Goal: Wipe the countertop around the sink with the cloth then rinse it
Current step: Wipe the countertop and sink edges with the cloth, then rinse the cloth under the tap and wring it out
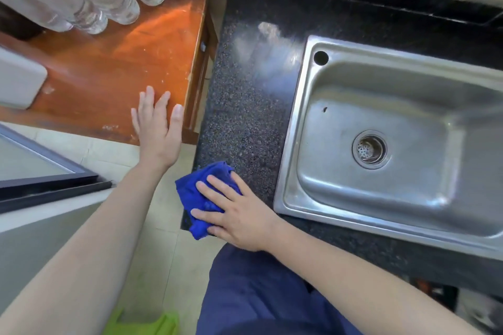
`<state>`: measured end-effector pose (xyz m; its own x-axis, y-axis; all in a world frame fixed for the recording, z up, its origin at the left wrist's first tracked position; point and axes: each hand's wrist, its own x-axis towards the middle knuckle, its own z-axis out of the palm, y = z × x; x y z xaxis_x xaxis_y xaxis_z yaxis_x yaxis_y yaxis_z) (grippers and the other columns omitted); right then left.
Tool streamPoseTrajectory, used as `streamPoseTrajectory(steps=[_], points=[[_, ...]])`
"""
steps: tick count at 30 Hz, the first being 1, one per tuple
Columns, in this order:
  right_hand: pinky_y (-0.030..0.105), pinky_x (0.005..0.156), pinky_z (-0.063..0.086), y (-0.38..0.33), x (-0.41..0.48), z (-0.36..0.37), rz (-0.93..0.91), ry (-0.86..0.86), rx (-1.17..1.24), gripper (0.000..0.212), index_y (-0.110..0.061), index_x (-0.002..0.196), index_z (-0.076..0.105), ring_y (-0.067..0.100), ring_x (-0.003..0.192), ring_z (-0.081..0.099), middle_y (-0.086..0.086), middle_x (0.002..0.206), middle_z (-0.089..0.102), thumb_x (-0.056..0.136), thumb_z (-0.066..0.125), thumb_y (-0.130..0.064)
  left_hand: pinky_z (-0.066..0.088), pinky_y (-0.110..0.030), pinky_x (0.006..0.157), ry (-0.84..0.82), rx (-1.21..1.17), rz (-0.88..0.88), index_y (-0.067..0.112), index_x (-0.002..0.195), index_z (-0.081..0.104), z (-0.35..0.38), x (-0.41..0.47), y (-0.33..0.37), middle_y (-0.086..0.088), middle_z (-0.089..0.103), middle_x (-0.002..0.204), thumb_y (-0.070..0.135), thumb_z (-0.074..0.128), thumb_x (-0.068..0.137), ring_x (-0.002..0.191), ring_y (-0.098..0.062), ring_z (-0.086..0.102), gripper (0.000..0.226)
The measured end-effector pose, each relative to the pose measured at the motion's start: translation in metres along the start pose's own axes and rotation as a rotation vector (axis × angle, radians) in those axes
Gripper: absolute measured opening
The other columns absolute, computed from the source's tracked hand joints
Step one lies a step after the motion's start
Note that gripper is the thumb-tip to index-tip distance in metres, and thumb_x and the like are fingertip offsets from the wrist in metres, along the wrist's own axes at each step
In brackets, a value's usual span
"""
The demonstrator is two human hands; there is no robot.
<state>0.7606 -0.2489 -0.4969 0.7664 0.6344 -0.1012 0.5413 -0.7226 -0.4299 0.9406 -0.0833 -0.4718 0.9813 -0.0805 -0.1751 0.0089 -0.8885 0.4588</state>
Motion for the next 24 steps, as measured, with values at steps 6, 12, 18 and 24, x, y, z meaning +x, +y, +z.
streamPoseTrajectory(steps=[6, 12, 18, 24], points=[[0.055, 0.123, 0.011, 0.029, -0.017, -0.020, -0.233, -0.121, -0.082, 0.038, -0.040, 0.134, 0.062, 0.032, 0.151, 0.026, 0.005, 0.161, 0.036, 0.097, 0.056, -0.050, -0.003, -0.048, 0.122, 0.017, 0.013, 0.021, 0.014, 0.151, 0.039, 0.003, -0.002, -0.004, -0.014, 0.015, 0.166, 0.052, 0.026, 0.100, 0.154, -0.026, 0.006, 0.065], [0.046, 0.110, 0.043, 0.038, -0.064, -0.037, -0.168, -0.153, -0.071, 0.031, -0.032, 0.116, 0.073, 0.029, 0.135, 0.051, 0.002, 0.142, 0.059, 0.086, 0.078, -0.027, -0.005, -0.047, 0.123, 0.039, 0.022, -0.079, 0.013, 0.151, 0.037, 0.007, -0.002, 0.010, -0.012, 0.012, 0.166, 0.048, 0.028, 0.104, 0.154, -0.025, 0.004, 0.059], [0.048, 0.096, 0.051, 0.055, -0.120, -0.069, 0.307, -0.050, 0.119, 0.025, -0.024, 0.115, 0.074, 0.030, 0.123, 0.058, 0.005, 0.132, 0.065, 0.090, 0.071, -0.022, -0.001, -0.048, 0.123, -0.031, -0.095, -0.075, 0.008, 0.146, 0.046, 0.023, -0.010, 0.081, -0.018, 0.021, 0.163, 0.040, 0.031, 0.107, 0.153, -0.031, 0.010, 0.053], [0.030, 0.084, 0.042, 0.104, -0.217, -0.137, 1.271, 0.314, 0.494, 0.033, -0.021, 0.128, 0.065, 0.027, 0.110, 0.060, 0.006, 0.117, 0.067, 0.100, 0.058, -0.037, 0.011, -0.043, 0.123, -0.301, -0.208, 0.190, 0.005, 0.145, 0.045, 0.050, -0.045, 0.184, -0.021, 0.024, 0.160, 0.031, 0.045, 0.105, 0.151, -0.032, 0.013, 0.048]])
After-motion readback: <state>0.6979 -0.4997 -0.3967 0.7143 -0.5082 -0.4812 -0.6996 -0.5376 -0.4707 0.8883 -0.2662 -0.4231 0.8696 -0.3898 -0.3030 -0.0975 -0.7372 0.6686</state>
